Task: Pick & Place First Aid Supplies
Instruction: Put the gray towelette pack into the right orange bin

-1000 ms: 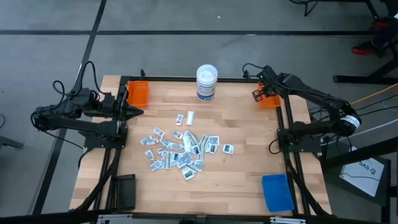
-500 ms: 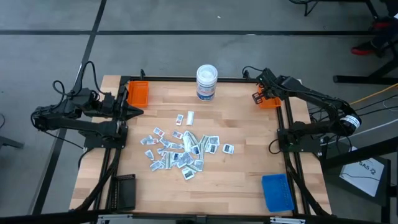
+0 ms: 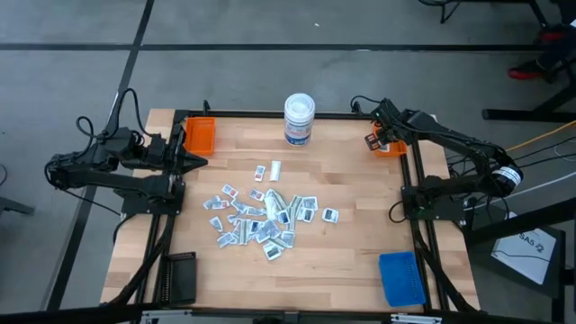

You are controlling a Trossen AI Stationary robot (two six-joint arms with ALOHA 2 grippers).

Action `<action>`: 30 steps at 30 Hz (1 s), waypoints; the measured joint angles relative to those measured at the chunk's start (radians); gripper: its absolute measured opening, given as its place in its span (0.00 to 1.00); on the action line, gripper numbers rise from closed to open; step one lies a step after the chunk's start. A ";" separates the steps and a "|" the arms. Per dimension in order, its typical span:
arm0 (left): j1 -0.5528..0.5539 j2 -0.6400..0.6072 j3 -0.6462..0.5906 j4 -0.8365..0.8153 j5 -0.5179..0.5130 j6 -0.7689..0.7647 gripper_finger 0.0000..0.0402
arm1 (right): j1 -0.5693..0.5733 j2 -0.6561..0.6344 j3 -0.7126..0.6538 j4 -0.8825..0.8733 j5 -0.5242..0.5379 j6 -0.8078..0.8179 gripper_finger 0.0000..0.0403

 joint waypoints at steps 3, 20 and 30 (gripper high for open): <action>0.000 0.000 0.000 0.000 0.000 0.000 0.01 | 0.000 0.000 0.000 0.000 -0.001 -0.003 0.35; 0.000 0.000 0.000 0.000 0.000 0.000 0.01 | 0.044 0.000 0.126 -0.002 -0.181 0.007 0.40; 0.000 0.000 0.000 0.000 0.000 0.000 0.01 | 0.207 0.000 0.152 -0.001 -0.181 0.052 0.40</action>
